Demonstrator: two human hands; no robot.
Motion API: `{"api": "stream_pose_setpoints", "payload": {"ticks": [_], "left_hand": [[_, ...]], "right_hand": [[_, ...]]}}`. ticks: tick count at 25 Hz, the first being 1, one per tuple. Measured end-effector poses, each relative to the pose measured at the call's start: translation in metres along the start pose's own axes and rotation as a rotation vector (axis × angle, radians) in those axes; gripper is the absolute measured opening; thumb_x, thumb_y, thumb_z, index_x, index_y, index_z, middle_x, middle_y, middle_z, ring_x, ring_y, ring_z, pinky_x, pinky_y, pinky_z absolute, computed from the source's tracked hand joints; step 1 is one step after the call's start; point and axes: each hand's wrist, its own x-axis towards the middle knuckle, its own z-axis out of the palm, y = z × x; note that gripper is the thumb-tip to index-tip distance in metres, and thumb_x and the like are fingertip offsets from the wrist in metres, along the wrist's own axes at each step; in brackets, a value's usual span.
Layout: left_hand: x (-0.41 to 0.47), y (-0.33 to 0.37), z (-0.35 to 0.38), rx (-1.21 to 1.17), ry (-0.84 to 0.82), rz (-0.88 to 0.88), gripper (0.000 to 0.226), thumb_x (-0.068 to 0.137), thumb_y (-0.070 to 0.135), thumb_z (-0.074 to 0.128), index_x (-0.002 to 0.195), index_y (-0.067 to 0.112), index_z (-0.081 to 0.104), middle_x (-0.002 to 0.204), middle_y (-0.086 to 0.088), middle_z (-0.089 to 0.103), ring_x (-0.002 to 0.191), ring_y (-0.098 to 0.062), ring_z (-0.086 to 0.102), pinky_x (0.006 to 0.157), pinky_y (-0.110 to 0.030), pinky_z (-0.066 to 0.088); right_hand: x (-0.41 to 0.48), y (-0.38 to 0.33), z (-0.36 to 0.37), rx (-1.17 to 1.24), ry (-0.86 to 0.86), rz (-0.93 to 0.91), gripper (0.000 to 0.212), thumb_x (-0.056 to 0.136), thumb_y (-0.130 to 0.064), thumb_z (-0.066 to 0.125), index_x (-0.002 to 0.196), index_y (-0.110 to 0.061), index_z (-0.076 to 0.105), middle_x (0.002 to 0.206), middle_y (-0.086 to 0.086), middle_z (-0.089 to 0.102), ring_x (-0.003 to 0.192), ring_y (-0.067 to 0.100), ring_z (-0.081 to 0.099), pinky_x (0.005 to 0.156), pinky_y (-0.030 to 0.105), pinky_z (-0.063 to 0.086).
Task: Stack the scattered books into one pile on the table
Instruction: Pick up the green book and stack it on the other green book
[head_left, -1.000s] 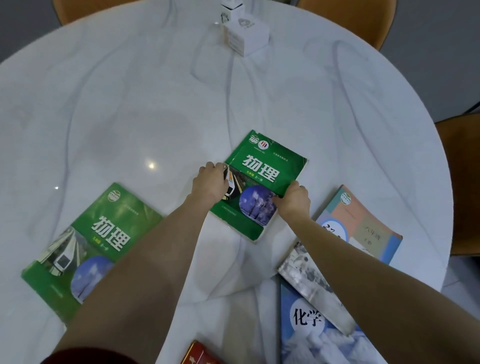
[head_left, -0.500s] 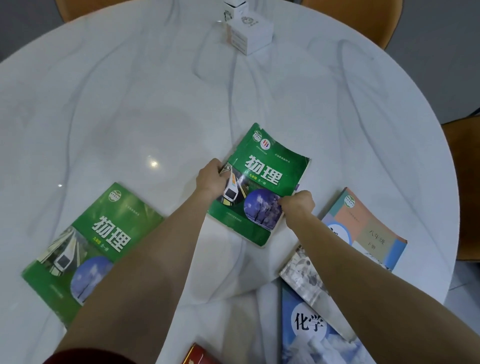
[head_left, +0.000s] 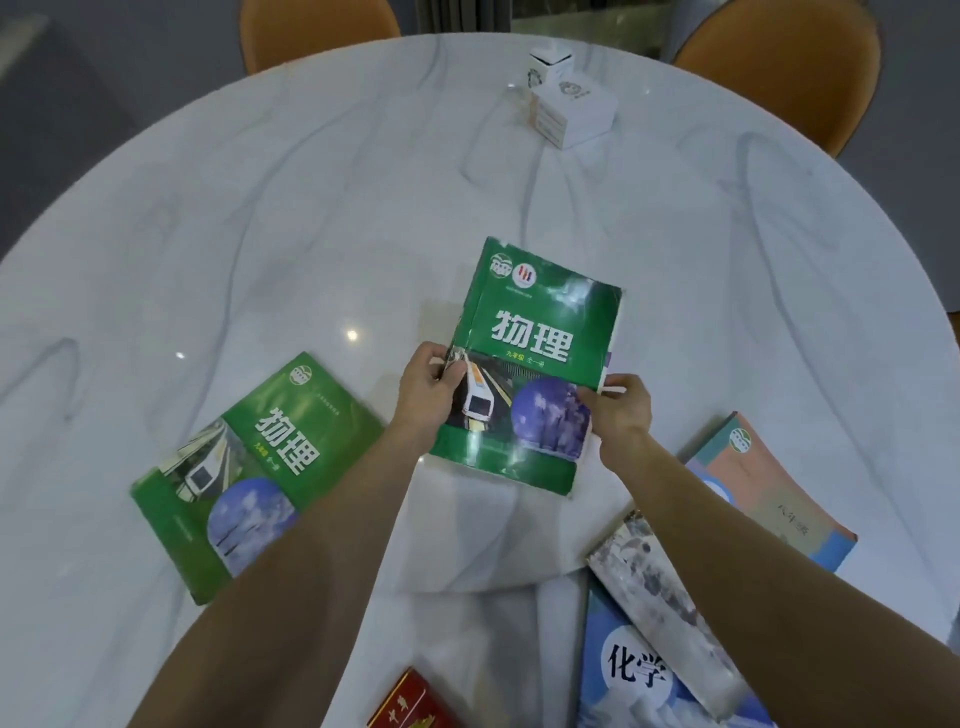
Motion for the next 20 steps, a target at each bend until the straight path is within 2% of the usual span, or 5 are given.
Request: {"api": "stream_pose_setpoints", "payload": {"ticks": [2,5,11,16,20], "left_hand": [[-0.006,-0.009,-0.002,-0.013,0.105,-0.067,0.006,0.094,0.013,0.054,0.093,0.014,0.048,0.101,-0.018,0.065,0.084,-0.031,0.063,0.069,-0.042,0.057],[-0.012,-0.020,-0.001,-0.028,0.223,-0.163,0.006,0.094,0.015,0.054,0.096,0.014,0.048,0.107,-0.014,0.064,0.090,-0.027,0.062,0.071,-0.034,0.054],[-0.017,-0.034,0.009,0.023,0.312,-0.289,0.018,0.092,0.014,0.056,0.107,0.004,0.055,0.114,-0.019,0.064,0.104,-0.035,0.061,0.094,-0.048,0.052],[-0.019,-0.036,0.007,0.412,0.291,-0.186,0.024,0.092,0.016,0.054,0.109,0.000,0.058,0.111,-0.019,0.066,0.100,-0.034,0.061,0.083,-0.038,0.050],[-0.026,-0.038,0.001,0.738,0.259,-0.095,0.029,0.093,0.024,0.053,0.110,0.001,0.059,0.112,-0.017,0.058,0.100,-0.032,0.058,0.081,-0.039,0.048]], "right_hand": [[0.000,-0.010,0.007,-0.068,-0.013,-0.092,0.027,0.082,-0.007,0.069,0.102,-0.013,0.053,0.108,0.017,0.067,0.078,0.025,0.059,0.071,0.031,0.052],[0.001,-0.023,0.017,-0.218,-0.032,-0.206,0.030,0.083,-0.008,0.067,0.111,-0.008,0.056,0.110,0.018,0.068,0.080,0.023,0.058,0.076,0.027,0.049],[0.008,-0.025,0.030,-0.410,-0.076,-0.282,0.032,0.085,-0.008,0.064,0.116,-0.004,0.057,0.116,0.018,0.065,0.091,0.026,0.060,0.077,0.024,0.042],[0.012,-0.015,0.036,-0.478,-0.083,-0.319,0.029,0.087,-0.006,0.060,0.116,-0.002,0.054,0.113,0.022,0.065,0.080,0.024,0.055,0.075,0.023,0.041],[0.013,-0.011,0.037,-0.561,-0.075,-0.350,0.031,0.087,-0.007,0.060,0.117,0.000,0.056,0.113,0.022,0.065,0.096,0.034,0.063,0.084,0.029,0.048]]}}
